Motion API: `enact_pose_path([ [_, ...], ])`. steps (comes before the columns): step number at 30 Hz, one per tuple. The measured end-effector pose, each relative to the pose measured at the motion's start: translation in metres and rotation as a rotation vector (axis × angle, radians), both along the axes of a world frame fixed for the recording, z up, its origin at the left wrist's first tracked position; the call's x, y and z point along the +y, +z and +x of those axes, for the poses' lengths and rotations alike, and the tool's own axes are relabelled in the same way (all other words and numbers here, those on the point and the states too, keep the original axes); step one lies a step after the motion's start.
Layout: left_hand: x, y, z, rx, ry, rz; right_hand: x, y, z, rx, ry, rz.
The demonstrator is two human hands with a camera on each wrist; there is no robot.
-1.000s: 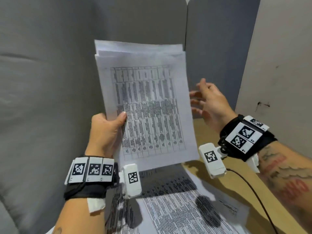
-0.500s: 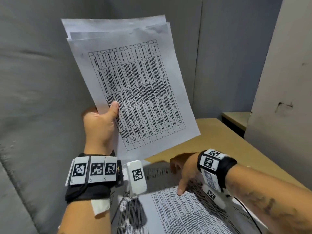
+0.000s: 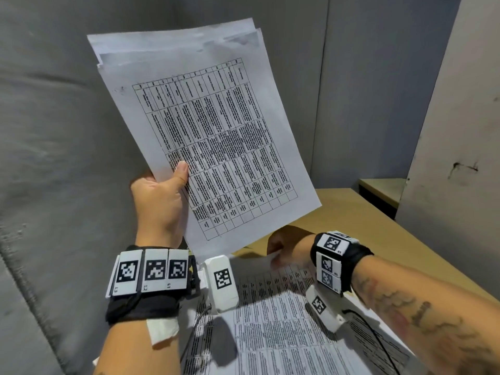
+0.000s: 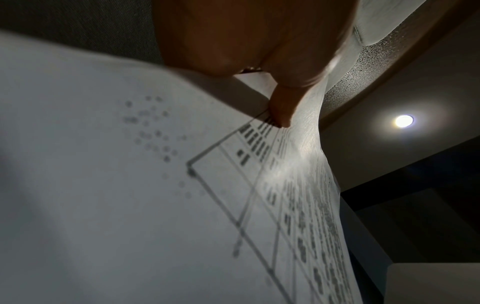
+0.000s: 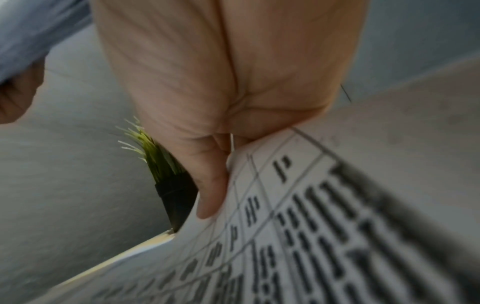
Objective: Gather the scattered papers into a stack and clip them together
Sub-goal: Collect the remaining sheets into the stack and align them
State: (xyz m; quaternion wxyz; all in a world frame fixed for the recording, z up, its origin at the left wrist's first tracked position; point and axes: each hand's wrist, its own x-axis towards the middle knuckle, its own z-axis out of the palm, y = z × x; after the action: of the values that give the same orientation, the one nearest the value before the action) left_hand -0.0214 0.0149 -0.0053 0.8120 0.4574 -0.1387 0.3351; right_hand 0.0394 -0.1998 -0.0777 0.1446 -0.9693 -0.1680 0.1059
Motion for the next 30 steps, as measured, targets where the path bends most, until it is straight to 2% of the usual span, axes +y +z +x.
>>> enact_pose_path([
  [6,0.0,-0.002,0.001,0.013,0.016,0.009,0.006,-0.004,0.0,0.039,0.003,-0.122],
  [10,0.0,-0.002,0.002,0.009,0.021,-0.007,0.004,-0.006,-0.005,0.159,0.005,-0.031],
  [13,0.001,-0.003,0.003,0.009,0.013,-0.001,0.006,-0.006,-0.005,0.176,0.0,-0.037],
  [19,0.002,-0.001,-0.001,-0.004,0.032,0.019,0.001,0.013,-0.024,0.031,0.083,-0.176],
  [22,0.003,-0.002,0.0,0.006,0.017,-0.009,-0.017,0.036,-0.055,-0.066,0.185,-0.174],
  [26,0.004,-0.004,0.003,0.055,0.063,0.036,-0.055,0.076,-0.098,-0.181,0.205,-0.35],
  [28,0.005,-0.006,0.005,0.084,0.113,0.101,-0.073,0.099,-0.109,-0.251,0.191,-0.326],
  [30,0.006,-0.007,0.008,0.11,0.124,0.191,-0.088,0.122,-0.112,-0.391,0.248,-0.193],
])
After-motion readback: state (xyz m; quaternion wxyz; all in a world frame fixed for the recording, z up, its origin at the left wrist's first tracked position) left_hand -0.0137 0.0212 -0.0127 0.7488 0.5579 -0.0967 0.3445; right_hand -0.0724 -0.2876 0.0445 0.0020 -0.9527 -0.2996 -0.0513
